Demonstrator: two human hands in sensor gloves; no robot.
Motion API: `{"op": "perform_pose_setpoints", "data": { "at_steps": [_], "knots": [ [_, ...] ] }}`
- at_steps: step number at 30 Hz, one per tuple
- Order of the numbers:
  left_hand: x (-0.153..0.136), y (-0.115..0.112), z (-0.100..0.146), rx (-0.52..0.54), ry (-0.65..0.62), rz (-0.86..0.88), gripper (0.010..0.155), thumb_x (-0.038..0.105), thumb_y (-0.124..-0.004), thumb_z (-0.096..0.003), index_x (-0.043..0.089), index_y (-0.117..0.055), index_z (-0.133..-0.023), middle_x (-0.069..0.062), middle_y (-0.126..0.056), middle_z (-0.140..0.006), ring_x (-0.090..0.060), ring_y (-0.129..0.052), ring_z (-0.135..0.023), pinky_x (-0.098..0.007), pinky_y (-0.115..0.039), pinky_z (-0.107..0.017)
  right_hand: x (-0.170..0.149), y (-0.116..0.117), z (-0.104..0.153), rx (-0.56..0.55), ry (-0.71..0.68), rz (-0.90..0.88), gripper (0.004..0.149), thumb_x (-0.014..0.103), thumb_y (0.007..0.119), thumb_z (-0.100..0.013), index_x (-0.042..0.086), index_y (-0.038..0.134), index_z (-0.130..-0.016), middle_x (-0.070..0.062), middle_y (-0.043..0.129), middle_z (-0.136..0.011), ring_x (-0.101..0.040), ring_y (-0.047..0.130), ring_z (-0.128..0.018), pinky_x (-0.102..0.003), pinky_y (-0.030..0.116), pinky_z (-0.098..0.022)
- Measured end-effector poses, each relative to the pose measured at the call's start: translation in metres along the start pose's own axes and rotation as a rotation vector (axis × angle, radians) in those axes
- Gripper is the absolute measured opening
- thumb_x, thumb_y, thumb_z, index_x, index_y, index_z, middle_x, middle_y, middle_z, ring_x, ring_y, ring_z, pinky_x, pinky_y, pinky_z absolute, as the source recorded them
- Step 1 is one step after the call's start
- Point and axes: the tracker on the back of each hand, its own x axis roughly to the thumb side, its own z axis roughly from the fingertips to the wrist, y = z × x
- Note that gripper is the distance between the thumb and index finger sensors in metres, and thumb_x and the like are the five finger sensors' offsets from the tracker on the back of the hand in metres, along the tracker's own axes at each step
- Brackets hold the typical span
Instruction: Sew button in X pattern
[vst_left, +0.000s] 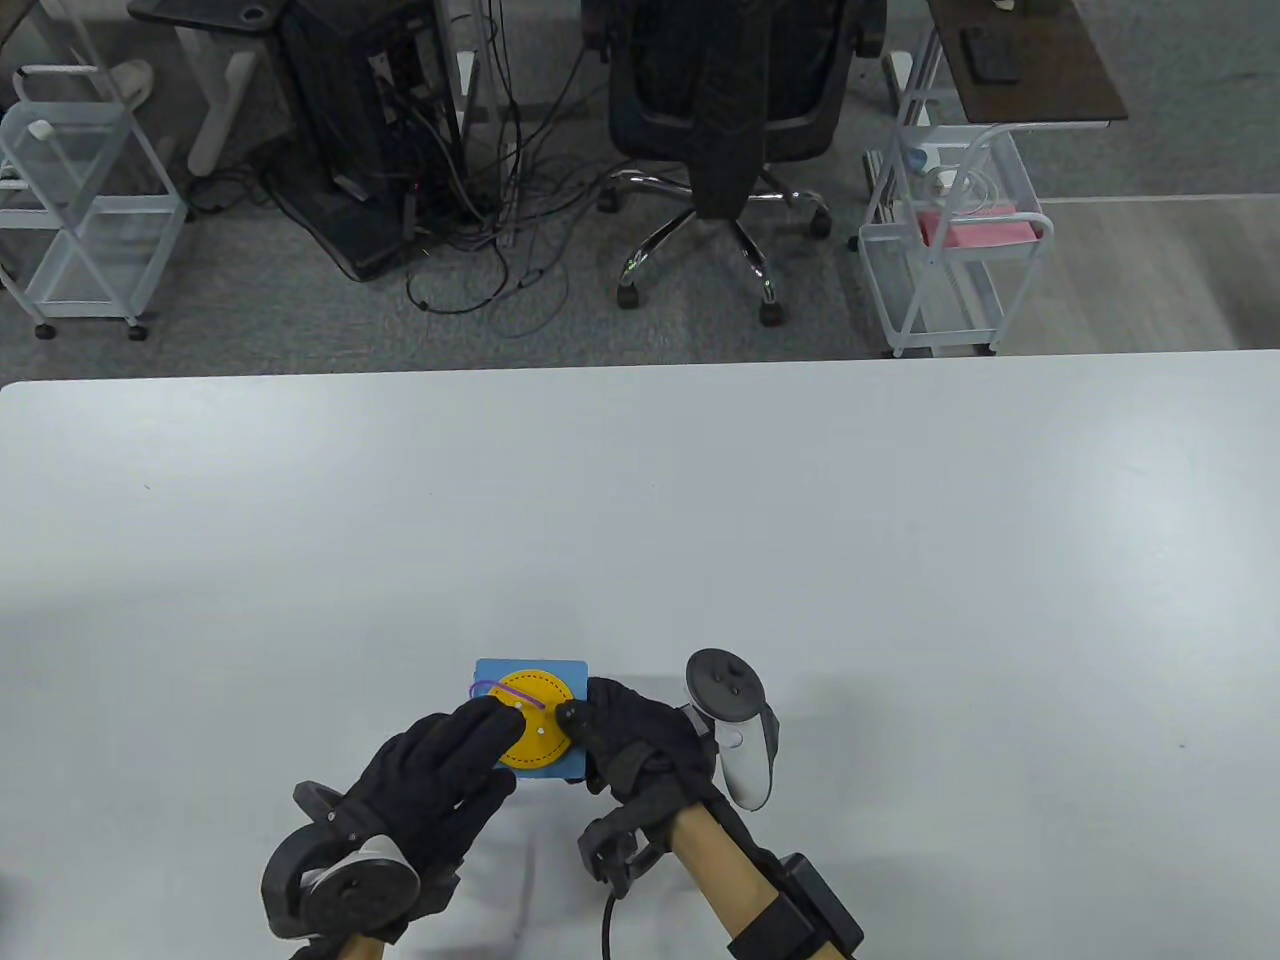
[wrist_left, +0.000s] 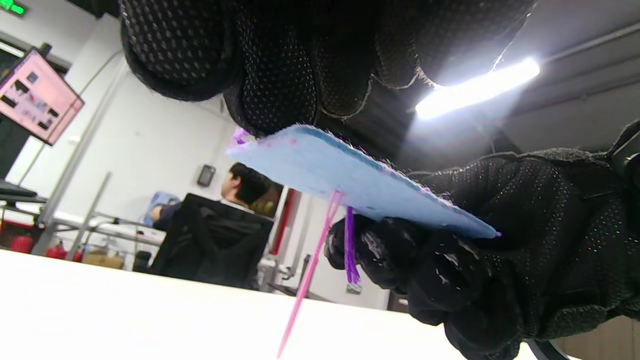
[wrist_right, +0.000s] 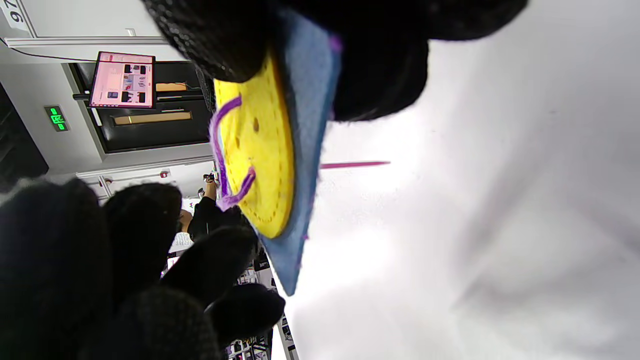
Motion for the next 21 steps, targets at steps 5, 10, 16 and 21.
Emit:
{"op": "perform_pose_setpoints", "data": {
  "at_steps": [5, 10, 16, 21],
  "knots": [
    [-0.004, 0.006, 0.005, 0.140, 0.058, -0.038, 0.051, 0.047, -0.072, -0.0552, 0.025, -0.072, -0.101, -0.009, -0.085, -0.096, -0.030, -0.101, -0.060, -0.037, -0.092, -0.035, 0.005, -0.002, 0.001, 0.021, -0.012, 0.017, 0.047, 0.030, 0.072, -0.054, 0.010, 0.066, -0.097, -0.013, 0.083, -0.075, -0.024, 0.091, -0.046, -0.039, 0.076, -0.036],
    [-0.015, 0.009, 0.008, 0.231, 0.223, -0.033, 0.048, 0.041, -0.070, -0.0573, 0.021, -0.073, -0.101, -0.012, -0.085, -0.095, -0.036, -0.100, -0.066, -0.038, -0.092, -0.035, 0.009, -0.001, 0.000, 0.093, -0.023, 0.053, 0.047, 0.029, 0.072, -0.054, 0.009, 0.068, -0.096, -0.015, 0.084, -0.073, -0.025, 0.090, -0.044, -0.040, 0.076, -0.035],
    [-0.031, 0.003, 0.007, 0.080, 0.369, 0.191, 0.052, 0.040, -0.070, -0.0590, 0.016, -0.070, -0.105, -0.018, -0.083, -0.098, -0.046, -0.097, -0.074, -0.044, -0.093, -0.042, 0.013, 0.005, -0.002, 0.234, -0.008, 0.162, 0.045, 0.029, 0.071, -0.054, 0.009, 0.071, -0.094, -0.015, 0.085, -0.071, -0.025, 0.090, -0.043, -0.041, 0.075, -0.035],
    [-0.039, -0.006, 0.004, -0.102, 0.433, 0.375, 0.056, 0.044, -0.069, -0.0598, 0.010, -0.072, -0.104, -0.024, -0.086, -0.095, -0.045, -0.104, -0.065, -0.038, -0.097, -0.035, 0.014, 0.011, -0.002, 0.290, 0.006, 0.251, 0.044, 0.030, 0.072, -0.053, 0.010, 0.075, -0.092, -0.015, 0.087, -0.067, -0.025, 0.091, -0.040, -0.041, 0.075, -0.033]
  ]
}}
